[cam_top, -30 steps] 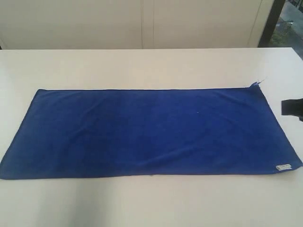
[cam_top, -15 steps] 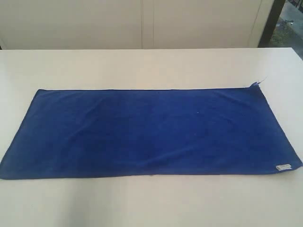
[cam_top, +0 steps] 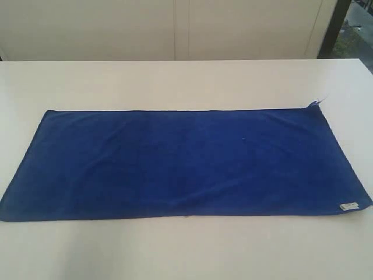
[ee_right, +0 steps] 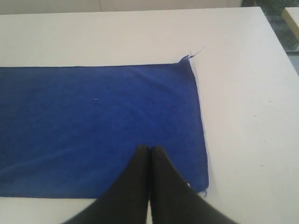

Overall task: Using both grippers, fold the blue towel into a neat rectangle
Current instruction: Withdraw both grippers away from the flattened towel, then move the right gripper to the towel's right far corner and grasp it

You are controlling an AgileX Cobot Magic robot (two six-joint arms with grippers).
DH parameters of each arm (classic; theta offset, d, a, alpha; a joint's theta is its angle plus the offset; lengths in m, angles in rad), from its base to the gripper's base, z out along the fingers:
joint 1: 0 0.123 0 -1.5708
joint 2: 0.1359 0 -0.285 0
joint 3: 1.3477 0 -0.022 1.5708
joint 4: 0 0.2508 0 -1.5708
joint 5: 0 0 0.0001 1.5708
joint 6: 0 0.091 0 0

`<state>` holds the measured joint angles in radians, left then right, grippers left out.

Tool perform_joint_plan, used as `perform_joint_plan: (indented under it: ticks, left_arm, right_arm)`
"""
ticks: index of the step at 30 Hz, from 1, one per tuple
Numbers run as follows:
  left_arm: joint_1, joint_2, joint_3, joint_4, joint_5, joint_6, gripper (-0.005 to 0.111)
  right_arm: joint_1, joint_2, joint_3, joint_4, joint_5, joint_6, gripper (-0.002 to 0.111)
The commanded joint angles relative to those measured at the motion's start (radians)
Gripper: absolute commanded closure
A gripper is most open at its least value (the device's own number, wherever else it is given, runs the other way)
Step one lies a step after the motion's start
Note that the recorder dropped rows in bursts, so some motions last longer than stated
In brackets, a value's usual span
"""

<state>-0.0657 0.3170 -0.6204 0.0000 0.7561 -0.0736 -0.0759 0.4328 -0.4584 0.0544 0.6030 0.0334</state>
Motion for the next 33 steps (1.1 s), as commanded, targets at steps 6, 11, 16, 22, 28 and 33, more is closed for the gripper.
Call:
perform_joint_plan:
  ticks: [6, 11, 16, 22, 28, 33]
  left_arm:
    - [0.005, 0.046, 0.101, 0.006, -0.054, 0.002, 0.107]
    - [0.005, 0.186, 0.101, 0.006, -0.054, 0.000, 0.107]
    - [0.005, 0.363, 0.101, 0.006, -0.069, 0.000, 0.107]
    - [0.005, 0.453, 0.101, 0.006, -0.129, 0.000, 0.107]
    - [0.005, 0.445, 0.101, 0.006, -0.142, 0.000, 0.107]
    - [0.005, 0.445, 0.101, 0.006, -0.144, 0.000, 0.107]
  right_arm:
    - [-0.005, 0.026, 0.040, -0.007, -0.051, -0.009, 0.108]
    - [-0.005, 0.154, 0.015, -0.007, -0.042, -0.005, 0.108]
    - [-0.005, 0.314, -0.018, -0.005, -0.024, -0.005, 0.108]
    - [-0.005, 0.460, -0.022, -0.004, -0.050, -0.005, 0.108]
    - [-0.005, 0.493, -0.024, -0.004, -0.116, 0.010, 0.108]
    - [-0.005, 0.566, -0.091, -0.005, -0.131, 0.033, 0.108]
